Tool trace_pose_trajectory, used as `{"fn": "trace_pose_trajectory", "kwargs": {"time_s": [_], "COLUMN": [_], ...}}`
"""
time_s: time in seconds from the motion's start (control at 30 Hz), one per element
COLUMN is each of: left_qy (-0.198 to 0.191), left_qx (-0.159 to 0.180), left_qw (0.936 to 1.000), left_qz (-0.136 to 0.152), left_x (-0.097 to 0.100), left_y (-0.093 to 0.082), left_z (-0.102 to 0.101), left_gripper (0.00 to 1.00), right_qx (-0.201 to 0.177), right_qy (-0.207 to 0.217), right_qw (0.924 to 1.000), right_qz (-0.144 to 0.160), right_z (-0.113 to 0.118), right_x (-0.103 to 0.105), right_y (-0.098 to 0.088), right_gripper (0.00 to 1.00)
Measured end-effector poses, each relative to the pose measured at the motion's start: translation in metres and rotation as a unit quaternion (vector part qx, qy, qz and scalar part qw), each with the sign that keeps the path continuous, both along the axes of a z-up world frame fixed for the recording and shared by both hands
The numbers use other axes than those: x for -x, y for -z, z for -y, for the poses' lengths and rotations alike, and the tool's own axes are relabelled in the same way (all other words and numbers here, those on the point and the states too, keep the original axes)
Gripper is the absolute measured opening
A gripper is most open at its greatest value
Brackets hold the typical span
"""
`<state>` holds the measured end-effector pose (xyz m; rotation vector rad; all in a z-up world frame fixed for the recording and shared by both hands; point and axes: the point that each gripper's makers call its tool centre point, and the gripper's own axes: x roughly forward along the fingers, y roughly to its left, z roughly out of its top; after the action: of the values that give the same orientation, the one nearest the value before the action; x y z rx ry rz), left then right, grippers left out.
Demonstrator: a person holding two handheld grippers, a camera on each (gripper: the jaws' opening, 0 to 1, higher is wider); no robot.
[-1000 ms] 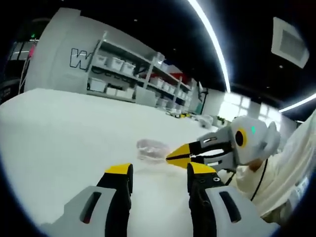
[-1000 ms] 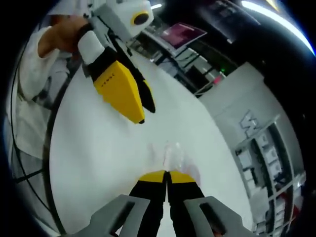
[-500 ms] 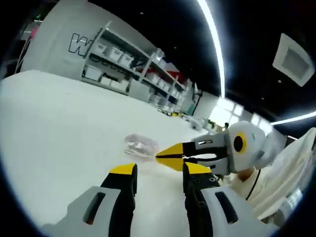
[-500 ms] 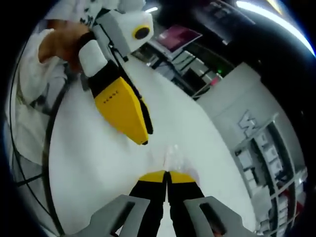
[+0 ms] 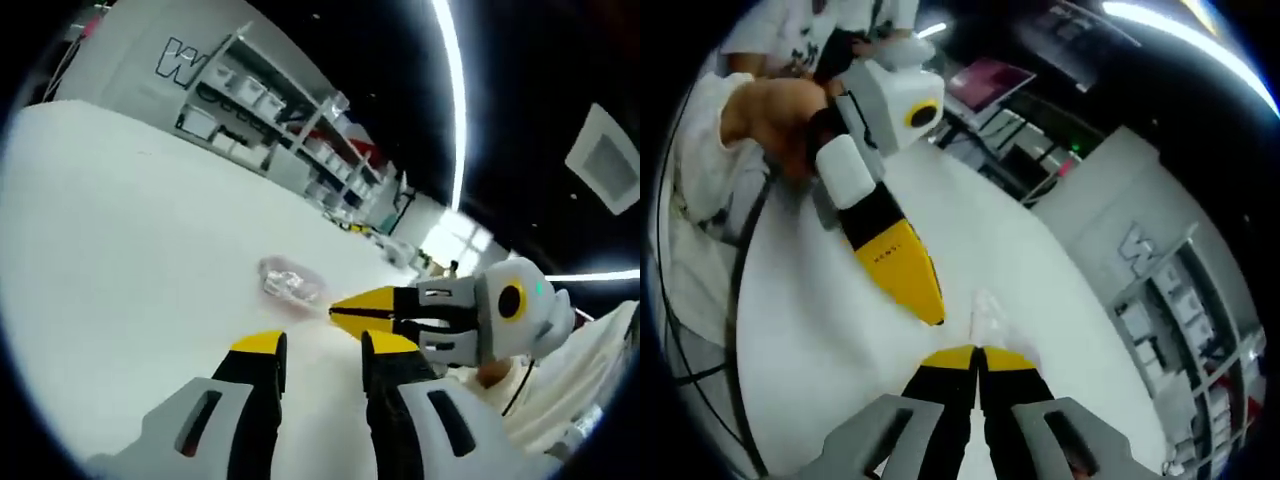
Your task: Open the resealable bag by pulling the two sides of the seal apart until the entire bag opening is separated and visibly accessible.
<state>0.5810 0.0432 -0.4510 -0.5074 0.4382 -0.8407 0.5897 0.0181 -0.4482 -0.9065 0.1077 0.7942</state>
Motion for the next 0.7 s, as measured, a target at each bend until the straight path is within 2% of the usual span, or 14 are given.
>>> {"fn": "trace_pose_trajectory", "kwargs": {"time_s": [0.4,0.57,0.7], "left_qy": [-0.009,-0.008,-0.012], "left_qx": [0.008,0.031,0.035], "left_qw": [0.9999,0.9992,0.9988], "left_qz": [0.001,-0.025,-0.031], "left_x": [-0.006,-0.009,-0.011], "left_y": [0.001,0.001,0.001], "left_z": [0.001,0.003,0.003], "left_gripper": [0.31,0.28,0.28], "right_qx": [-0.004,-0.007,-0.011], "right_qy": [-0.001,-0.002,-0.002], "right_qw": [1.0,1.0,0.9999], "right_qz": [-0.001,0.0,0.0], "right_z": [0.0,-0.001,-0.002], "right_x": [-0.001,-0.002,-0.002], "right_y": [0.001,-0.001,-0.002], "right_gripper": [0.0,0.0,0.0]}}
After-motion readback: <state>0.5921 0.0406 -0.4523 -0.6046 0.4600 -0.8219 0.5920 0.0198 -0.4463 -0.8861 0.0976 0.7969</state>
